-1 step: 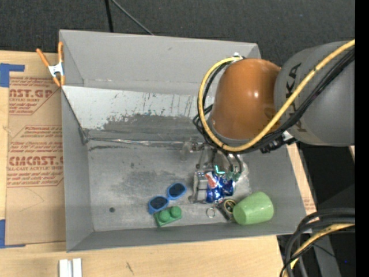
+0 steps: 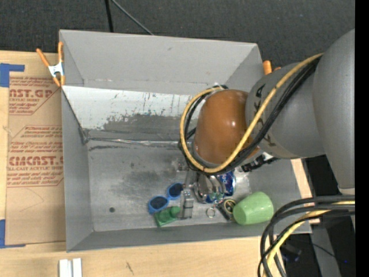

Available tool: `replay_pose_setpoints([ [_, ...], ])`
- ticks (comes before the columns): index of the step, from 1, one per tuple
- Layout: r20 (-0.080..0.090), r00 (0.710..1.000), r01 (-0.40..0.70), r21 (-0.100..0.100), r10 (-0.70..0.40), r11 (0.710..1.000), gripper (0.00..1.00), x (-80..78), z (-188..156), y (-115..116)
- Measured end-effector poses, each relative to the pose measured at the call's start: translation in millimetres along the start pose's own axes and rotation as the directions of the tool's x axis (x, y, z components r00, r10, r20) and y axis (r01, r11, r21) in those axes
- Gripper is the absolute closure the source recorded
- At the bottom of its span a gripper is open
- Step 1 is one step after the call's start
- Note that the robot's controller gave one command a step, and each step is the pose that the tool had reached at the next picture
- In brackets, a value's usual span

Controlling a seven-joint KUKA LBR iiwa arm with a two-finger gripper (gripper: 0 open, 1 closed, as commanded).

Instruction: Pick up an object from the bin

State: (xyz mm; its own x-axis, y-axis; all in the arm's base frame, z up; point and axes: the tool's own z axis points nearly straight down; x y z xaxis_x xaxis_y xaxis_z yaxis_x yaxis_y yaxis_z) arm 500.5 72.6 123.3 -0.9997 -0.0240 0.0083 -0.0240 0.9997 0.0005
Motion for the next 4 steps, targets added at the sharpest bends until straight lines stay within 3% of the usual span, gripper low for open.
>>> replay_pose_setpoints([
  [1, 0.008, 1.000, -0.002, -0.001, 0.002, 1.000, 1.00, -2.3, -4, -1],
  [2, 0.008, 1.000, -0.002, -0.001, 0.002, 1.000, 0.00, -2.3, -4, -1],
  [3, -0.008, 0.994, -0.110, 0.002, 0.110, 0.994, 0.00, -4.1, 54, 16],
  [4, 0.015, 0.994, -0.111, -0.005, 0.111, 0.994, 1.00, -9.7, 50, 17],
])
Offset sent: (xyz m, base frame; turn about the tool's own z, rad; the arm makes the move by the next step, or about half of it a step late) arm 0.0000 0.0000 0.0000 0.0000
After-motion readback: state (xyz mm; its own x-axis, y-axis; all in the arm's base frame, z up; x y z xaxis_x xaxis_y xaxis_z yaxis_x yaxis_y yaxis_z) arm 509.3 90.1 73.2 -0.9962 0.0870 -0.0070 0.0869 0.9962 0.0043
